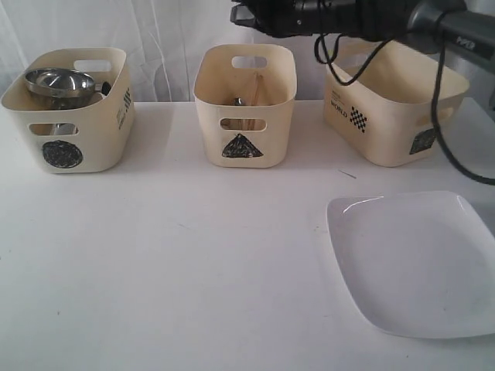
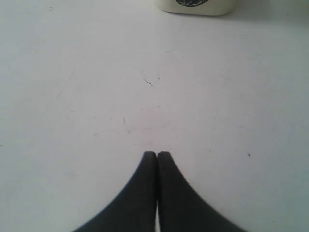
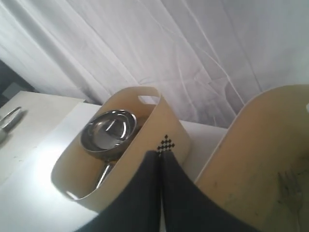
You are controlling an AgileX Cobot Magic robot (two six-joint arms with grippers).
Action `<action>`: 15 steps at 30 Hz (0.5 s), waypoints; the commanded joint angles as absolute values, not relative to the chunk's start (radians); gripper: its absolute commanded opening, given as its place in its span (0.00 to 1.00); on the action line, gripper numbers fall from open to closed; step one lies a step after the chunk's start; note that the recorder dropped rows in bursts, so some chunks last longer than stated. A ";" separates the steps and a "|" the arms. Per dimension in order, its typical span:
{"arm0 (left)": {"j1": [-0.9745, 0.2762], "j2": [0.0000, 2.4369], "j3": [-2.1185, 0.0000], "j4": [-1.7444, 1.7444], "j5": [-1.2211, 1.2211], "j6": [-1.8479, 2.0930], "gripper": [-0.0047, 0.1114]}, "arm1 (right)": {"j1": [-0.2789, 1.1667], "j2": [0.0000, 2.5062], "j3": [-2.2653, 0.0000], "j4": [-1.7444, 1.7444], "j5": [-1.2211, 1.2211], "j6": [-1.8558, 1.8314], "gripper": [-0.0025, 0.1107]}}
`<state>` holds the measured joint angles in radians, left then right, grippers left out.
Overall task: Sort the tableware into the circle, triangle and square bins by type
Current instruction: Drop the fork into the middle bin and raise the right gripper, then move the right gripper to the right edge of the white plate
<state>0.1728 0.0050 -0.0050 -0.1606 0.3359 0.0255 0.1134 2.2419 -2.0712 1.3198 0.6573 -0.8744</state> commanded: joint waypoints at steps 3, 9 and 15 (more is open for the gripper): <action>0.173 0.000 0.000 -0.170 0.374 0.026 0.04 | 0.069 2.125 -2.069 1.082 0.835 -0.630 0.02; 0.173 0.000 0.000 -0.170 0.374 0.026 0.04 | 0.059 2.031 -1.972 0.577 0.816 -0.288 0.02; 0.173 0.000 0.000 -0.170 0.374 0.026 0.04 | -0.004 1.822 -1.691 0.550 0.524 -0.251 0.02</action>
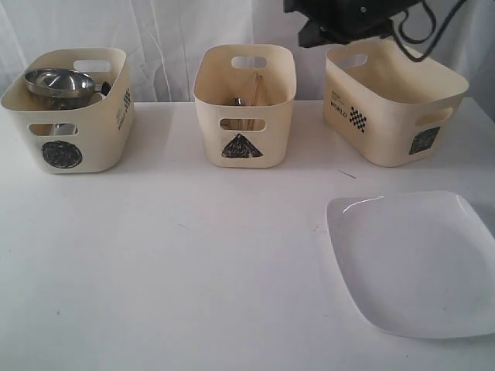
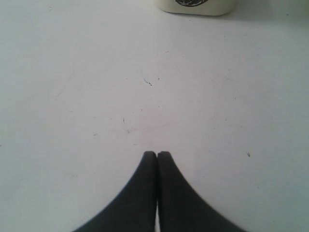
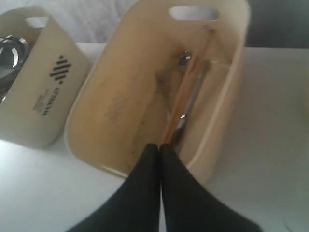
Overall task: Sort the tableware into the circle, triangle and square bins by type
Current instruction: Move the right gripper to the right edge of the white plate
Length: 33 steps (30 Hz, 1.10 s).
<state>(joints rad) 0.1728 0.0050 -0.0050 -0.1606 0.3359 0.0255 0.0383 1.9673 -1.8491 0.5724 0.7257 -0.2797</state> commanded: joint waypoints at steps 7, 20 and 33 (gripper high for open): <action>0.173 0.000 0.000 -0.170 0.374 0.026 0.04 | -0.065 1.516 -1.336 0.546 0.318 -0.382 0.02; 0.173 0.000 0.000 -0.170 0.374 0.026 0.04 | -0.560 1.456 -0.688 0.503 0.055 -0.011 0.02; 0.173 0.000 0.000 -0.170 0.374 0.026 0.04 | -0.598 1.516 -0.642 0.587 0.621 -0.496 0.02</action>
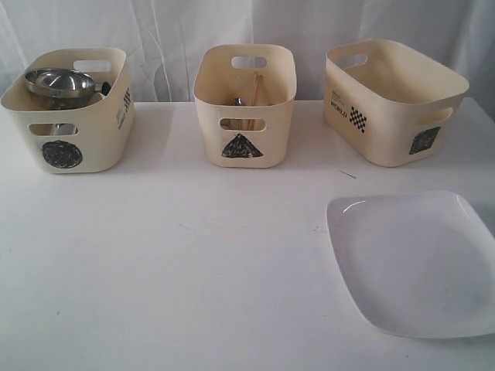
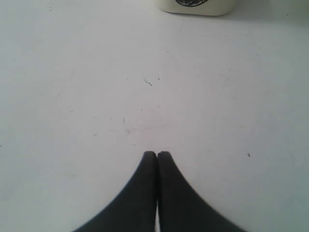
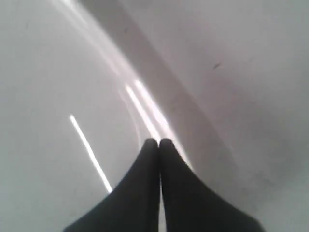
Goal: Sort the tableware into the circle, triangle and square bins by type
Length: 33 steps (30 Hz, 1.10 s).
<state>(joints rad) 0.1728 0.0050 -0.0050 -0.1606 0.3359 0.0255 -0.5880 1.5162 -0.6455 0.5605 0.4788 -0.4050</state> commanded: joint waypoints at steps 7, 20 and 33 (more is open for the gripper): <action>0.173 0.000 0.000 -0.170 0.374 0.026 0.04 | -0.566 1.516 -0.642 0.649 0.786 -0.626 0.13; 0.173 0.000 0.000 -0.170 0.374 0.026 0.04 | -0.540 1.516 -0.821 0.458 1.008 -0.344 0.54; 0.173 0.000 0.000 -0.170 0.374 0.026 0.04 | -0.540 1.604 -0.884 0.205 1.040 -0.141 0.54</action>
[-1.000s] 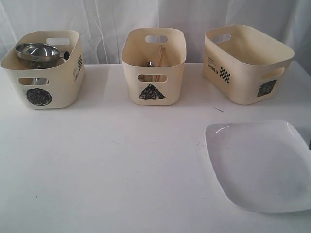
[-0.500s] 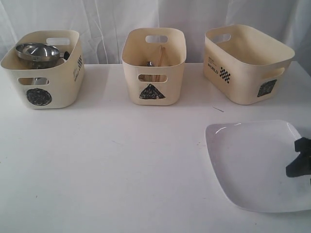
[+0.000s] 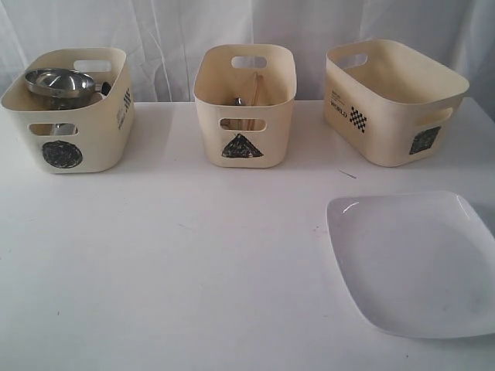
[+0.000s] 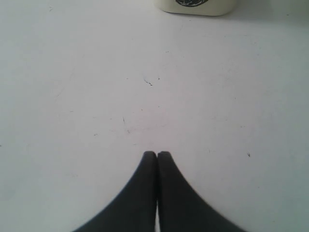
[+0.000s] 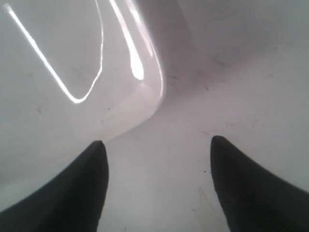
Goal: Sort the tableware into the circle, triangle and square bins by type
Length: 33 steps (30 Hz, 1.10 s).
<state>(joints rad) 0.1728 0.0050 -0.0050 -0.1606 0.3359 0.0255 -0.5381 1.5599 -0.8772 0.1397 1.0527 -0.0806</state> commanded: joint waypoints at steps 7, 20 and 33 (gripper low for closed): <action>0.173 0.000 0.000 -0.170 0.374 0.026 0.04 | -0.540 1.729 -0.884 0.242 0.958 -0.241 0.53; 0.173 0.000 0.000 -0.170 0.374 0.026 0.04 | -0.540 1.838 -0.883 0.501 0.800 -0.580 0.25; 0.173 0.000 0.000 -0.170 0.374 0.026 0.04 | -0.538 1.840 -0.883 0.747 0.732 -0.853 0.02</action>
